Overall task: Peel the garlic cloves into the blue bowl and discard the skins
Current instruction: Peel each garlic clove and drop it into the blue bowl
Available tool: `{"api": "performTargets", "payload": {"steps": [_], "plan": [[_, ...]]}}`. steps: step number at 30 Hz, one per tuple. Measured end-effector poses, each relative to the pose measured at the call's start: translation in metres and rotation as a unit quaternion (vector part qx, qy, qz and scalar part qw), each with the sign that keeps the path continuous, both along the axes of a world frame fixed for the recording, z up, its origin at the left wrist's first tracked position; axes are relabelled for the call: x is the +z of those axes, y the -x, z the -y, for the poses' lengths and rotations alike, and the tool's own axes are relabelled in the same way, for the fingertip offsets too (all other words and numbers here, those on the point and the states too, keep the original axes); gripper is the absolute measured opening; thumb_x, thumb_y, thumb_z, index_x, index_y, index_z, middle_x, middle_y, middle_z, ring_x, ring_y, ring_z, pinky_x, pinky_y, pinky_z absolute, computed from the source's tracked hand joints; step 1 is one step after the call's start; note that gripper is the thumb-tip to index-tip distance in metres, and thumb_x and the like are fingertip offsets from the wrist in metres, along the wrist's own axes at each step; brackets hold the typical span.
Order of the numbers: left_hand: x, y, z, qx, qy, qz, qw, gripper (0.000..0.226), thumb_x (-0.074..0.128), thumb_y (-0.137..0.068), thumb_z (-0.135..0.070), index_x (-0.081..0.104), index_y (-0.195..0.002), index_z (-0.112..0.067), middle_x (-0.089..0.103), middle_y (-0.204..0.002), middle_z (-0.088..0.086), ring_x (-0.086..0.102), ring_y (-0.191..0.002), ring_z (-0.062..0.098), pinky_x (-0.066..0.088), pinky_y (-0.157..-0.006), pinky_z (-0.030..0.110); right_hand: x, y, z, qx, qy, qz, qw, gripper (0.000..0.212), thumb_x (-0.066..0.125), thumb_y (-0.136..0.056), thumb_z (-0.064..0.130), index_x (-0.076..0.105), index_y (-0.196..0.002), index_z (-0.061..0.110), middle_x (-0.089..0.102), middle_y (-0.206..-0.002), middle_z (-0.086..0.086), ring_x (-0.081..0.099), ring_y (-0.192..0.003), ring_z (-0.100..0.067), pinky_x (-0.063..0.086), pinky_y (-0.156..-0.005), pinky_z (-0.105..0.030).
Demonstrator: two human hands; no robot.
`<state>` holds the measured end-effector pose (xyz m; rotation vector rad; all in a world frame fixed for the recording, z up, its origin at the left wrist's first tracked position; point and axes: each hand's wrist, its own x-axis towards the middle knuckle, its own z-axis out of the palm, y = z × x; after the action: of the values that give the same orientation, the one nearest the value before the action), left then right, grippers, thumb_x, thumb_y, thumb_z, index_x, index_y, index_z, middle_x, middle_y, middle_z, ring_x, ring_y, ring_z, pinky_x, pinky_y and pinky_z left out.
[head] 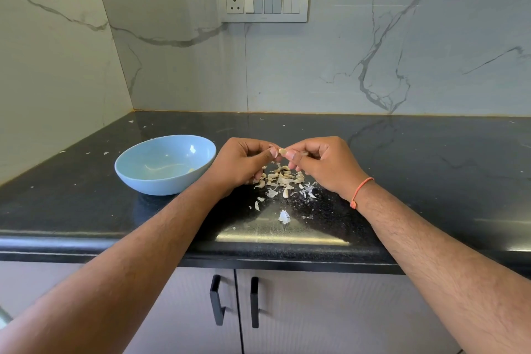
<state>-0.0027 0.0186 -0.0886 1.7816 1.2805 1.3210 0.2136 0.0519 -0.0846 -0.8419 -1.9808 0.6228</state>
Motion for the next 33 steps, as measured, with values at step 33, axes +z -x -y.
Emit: {"api": "performTargets", "payload": {"steps": [33], "plan": [[-0.0016,-0.007,0.0084,0.07,-0.14,-0.158,0.975,0.005,0.079,-0.095,-0.026,0.081,-0.092,-0.023,0.067,-0.066,-0.029,0.051,-0.047,-0.006,0.034,-0.05,0.006,-0.0022,0.0024,-0.0026,0.012,0.052,-0.065,0.996,0.015,0.086,-0.085,0.021,0.081,-0.099,0.02,0.08,-0.084,0.002,0.077,-0.074,-0.017,0.062,-0.064,-0.035]]}}
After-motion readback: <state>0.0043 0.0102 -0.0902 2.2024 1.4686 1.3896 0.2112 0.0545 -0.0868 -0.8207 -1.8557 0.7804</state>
